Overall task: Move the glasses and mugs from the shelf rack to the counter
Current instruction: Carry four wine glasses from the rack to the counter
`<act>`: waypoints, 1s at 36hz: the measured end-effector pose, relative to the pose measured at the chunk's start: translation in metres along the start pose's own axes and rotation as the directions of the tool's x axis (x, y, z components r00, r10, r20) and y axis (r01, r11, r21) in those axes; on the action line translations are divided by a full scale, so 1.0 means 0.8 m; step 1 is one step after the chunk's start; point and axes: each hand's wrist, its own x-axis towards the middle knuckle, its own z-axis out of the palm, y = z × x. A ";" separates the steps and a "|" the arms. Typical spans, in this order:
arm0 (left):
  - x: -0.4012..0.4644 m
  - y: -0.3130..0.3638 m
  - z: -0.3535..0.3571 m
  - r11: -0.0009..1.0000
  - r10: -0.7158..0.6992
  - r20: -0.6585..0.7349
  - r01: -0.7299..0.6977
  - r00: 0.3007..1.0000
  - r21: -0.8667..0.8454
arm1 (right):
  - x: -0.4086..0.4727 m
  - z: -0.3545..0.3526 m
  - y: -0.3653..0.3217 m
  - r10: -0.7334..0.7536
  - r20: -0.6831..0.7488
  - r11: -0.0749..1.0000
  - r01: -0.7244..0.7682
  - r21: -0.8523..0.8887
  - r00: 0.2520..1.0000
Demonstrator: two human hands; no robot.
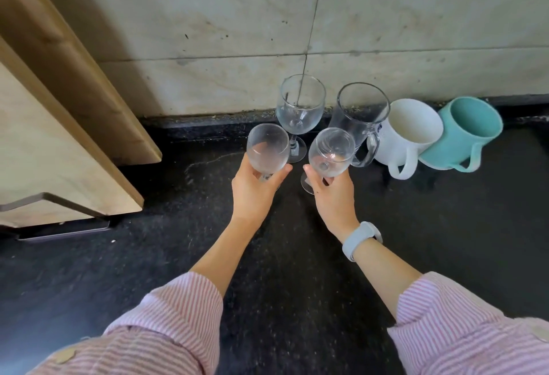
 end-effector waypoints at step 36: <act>-0.059 -0.016 -0.042 0.371 -0.127 0.299 -0.234 0.946 0.899 | -0.049 -0.038 -0.007 0.165 0.473 0.439 0.366 -0.821 0.865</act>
